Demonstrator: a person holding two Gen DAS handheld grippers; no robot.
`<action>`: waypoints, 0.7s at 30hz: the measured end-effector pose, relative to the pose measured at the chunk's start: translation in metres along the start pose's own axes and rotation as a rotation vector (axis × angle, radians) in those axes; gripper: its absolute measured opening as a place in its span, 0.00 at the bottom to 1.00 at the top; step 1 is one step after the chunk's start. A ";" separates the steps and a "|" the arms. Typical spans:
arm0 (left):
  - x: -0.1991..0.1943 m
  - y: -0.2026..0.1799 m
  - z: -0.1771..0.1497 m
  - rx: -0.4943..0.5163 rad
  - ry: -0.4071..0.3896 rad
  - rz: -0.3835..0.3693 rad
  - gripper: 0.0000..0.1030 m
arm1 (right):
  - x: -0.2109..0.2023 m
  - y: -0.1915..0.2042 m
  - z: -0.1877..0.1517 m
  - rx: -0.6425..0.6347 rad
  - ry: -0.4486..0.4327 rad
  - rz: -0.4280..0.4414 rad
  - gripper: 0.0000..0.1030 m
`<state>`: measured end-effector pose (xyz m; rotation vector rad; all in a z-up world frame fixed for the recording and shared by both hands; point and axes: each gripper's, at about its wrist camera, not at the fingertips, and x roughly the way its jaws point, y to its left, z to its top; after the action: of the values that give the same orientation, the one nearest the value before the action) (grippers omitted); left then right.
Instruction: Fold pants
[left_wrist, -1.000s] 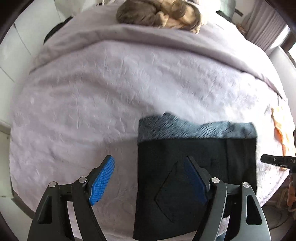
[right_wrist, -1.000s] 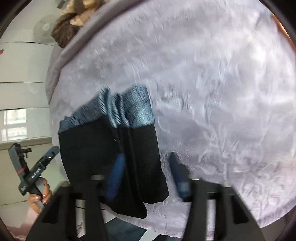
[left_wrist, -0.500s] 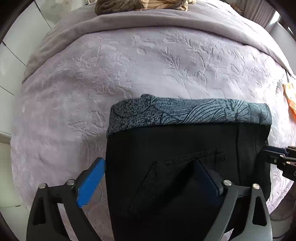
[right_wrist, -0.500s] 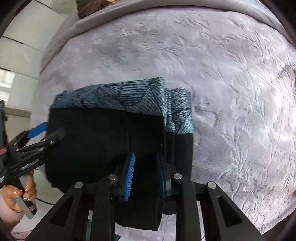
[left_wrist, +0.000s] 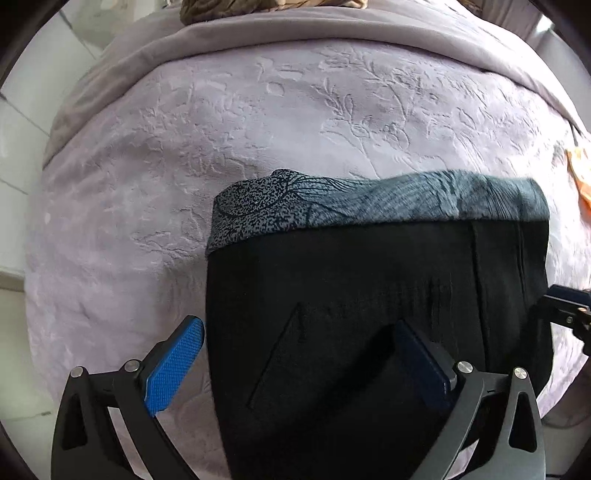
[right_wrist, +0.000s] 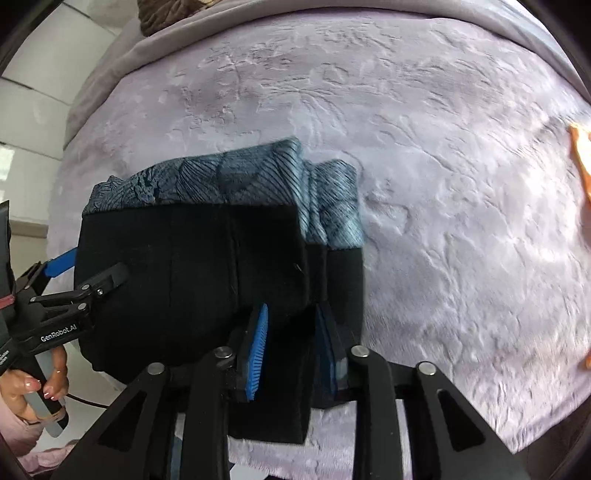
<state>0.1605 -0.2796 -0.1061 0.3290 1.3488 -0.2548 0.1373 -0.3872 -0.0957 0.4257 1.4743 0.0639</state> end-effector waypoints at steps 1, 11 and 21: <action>-0.004 -0.002 -0.003 0.014 -0.003 0.008 1.00 | -0.003 0.000 -0.004 0.011 0.004 -0.010 0.43; -0.037 -0.005 -0.025 0.107 -0.029 -0.015 1.00 | -0.037 0.013 -0.050 0.120 -0.034 -0.054 0.76; -0.055 0.003 -0.034 0.156 -0.056 -0.073 1.00 | -0.047 0.049 -0.077 0.207 -0.061 -0.121 0.80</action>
<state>0.1190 -0.2648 -0.0584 0.4001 1.2897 -0.4286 0.0678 -0.3380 -0.0387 0.5006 1.4486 -0.1982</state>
